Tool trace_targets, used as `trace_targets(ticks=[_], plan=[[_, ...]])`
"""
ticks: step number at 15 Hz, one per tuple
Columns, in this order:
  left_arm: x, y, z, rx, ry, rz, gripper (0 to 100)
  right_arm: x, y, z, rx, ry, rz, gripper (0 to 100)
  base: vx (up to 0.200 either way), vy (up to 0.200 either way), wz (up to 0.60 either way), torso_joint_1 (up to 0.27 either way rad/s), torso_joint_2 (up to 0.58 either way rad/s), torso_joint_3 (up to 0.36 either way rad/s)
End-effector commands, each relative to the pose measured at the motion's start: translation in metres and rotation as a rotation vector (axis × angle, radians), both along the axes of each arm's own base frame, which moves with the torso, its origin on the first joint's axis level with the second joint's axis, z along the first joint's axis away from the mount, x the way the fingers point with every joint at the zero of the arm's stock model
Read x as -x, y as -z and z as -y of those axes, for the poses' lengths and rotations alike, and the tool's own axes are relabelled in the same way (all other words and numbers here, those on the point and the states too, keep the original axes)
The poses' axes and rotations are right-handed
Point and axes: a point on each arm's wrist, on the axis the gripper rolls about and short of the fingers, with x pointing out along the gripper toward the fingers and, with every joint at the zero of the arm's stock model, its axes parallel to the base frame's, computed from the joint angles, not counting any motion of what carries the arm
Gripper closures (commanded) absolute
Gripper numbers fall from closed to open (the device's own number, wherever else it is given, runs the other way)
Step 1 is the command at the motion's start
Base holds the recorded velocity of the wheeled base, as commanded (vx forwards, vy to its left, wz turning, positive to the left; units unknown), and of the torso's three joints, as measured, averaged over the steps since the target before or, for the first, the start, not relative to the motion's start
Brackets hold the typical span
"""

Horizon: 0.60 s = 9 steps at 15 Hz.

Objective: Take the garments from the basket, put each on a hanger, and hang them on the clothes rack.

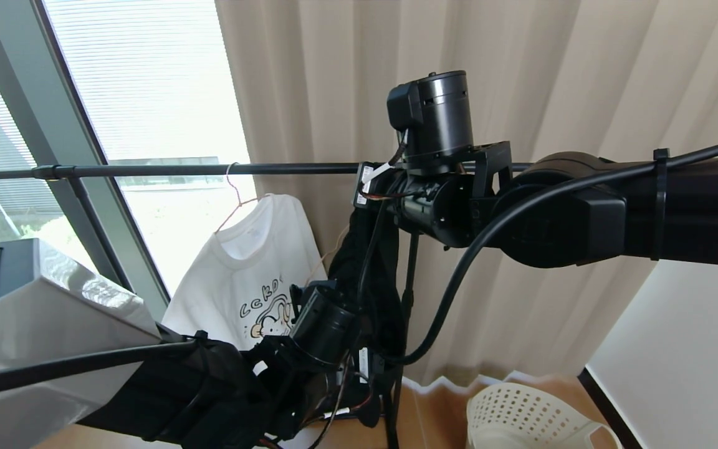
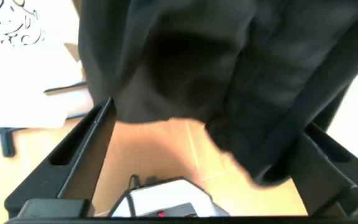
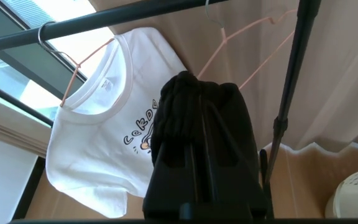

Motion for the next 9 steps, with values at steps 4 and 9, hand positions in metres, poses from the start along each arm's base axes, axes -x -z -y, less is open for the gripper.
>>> trace_targets(ticks=[4, 9], plan=[[0.015, 0.019, -0.004, -0.059, 0.021, -0.053, 0, -0.002, -0.006, 0.006, -0.011, 0.012, 0.010, 100, 0.000, 0.000, 0.00, 0.000, 0.00, 0.000], [0.027, 0.026, -0.010, -0.077, 0.021, -0.052, 0, -0.015, -0.014, 0.023, -0.024, 0.063, 0.029, 100, 0.000, 0.000, 0.00, 0.000, 0.00, 0.000]])
